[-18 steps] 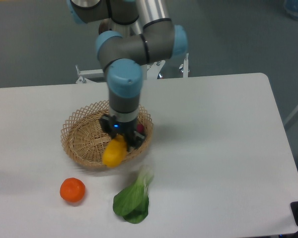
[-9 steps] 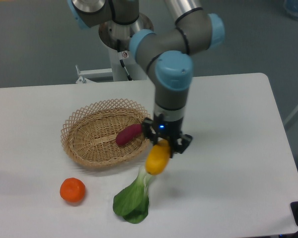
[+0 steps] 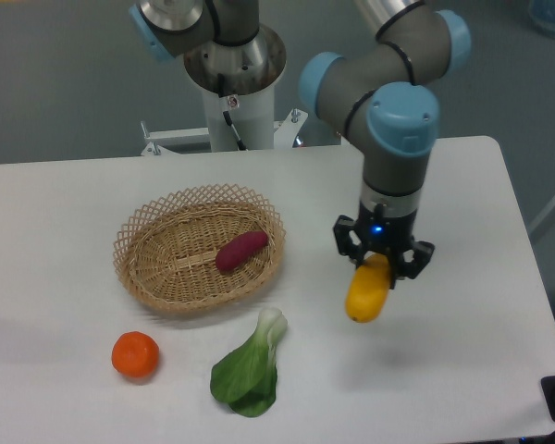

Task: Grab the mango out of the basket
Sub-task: 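Carry the held mango away from the basket and hold it raised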

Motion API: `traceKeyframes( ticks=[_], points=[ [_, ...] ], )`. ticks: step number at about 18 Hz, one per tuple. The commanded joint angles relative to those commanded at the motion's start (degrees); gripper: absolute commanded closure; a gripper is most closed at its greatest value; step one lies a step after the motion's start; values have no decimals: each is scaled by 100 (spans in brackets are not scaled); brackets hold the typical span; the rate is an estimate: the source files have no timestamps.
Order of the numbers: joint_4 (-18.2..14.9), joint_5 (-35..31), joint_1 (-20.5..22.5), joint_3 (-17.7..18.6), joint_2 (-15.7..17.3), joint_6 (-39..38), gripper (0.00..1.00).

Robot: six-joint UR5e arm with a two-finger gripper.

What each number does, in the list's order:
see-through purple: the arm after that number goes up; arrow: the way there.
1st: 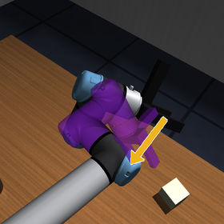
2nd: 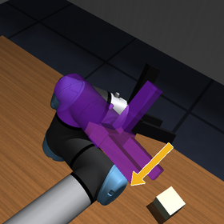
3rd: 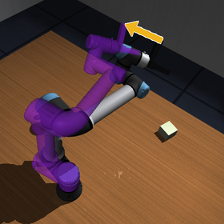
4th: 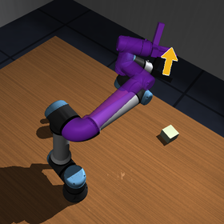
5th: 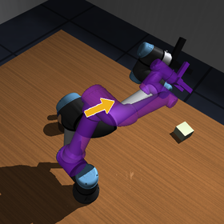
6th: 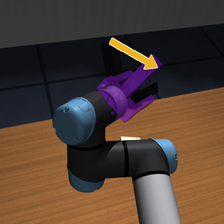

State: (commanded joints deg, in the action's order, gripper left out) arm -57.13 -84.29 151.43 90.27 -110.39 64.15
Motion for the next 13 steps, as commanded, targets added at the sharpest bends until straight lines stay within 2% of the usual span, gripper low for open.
traceKeyframes(
  ticks=[7,13],
  points=[
    [0,-26,176,-167,-237,835,64],
    [-62,-369,264,-237,-317,1529,64]
  ],
)
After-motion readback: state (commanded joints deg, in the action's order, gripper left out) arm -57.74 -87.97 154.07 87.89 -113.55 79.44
